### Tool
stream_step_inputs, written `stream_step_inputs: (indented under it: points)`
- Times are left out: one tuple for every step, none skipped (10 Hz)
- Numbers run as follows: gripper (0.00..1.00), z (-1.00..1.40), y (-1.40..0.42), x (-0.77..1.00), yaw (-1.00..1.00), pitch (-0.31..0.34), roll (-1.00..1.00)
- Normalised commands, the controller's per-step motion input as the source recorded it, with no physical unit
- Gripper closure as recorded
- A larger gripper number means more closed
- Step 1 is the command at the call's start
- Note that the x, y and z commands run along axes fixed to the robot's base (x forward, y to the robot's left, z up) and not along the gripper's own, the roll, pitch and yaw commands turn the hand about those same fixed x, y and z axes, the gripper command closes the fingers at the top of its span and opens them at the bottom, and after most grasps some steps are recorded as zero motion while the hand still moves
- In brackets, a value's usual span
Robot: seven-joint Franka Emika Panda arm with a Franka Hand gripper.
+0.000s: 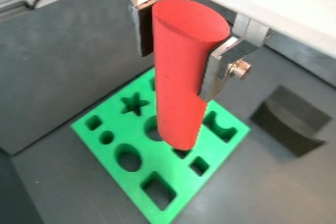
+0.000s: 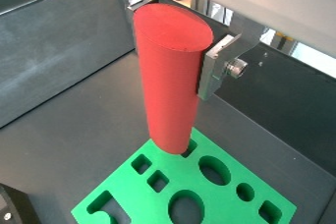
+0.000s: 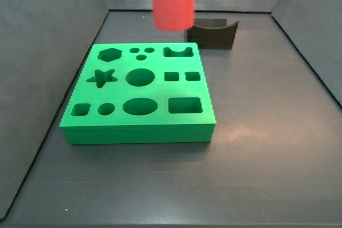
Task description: Insert the oval object.
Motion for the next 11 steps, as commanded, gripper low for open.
stream_step_inputs:
  points:
    - [1.00,-1.00,-0.83,-0.06,0.32,0.154,0.12]
    - [1.00,-1.00,-0.83,-0.05,0.30,0.149,0.11]
    - [1.00,-0.99,-0.39,-0.13,0.27,0.130,0.00]
    - [1.00,-0.81,0.00,-0.06,0.09,0.174,0.00]
    - [1.00,-0.73,0.00,-0.20,0.02,0.121,0.00]
    - [1.00,-0.66,0.00,-0.28,0.00,0.086,0.00]
    - [1.00,-0.53,0.00,-0.22,0.00,0.087,0.00]
    - [1.00,-0.48,-0.09,-0.17,0.00,0.051,0.00]
    - [1.00,-0.42,-0.16,0.00,0.07,0.000,-0.02]
    - [1.00,-0.32,-0.22,0.18,0.04,0.016,0.00]
    - [1.00,-0.24,-0.17,0.23,0.00,0.014,-0.01]
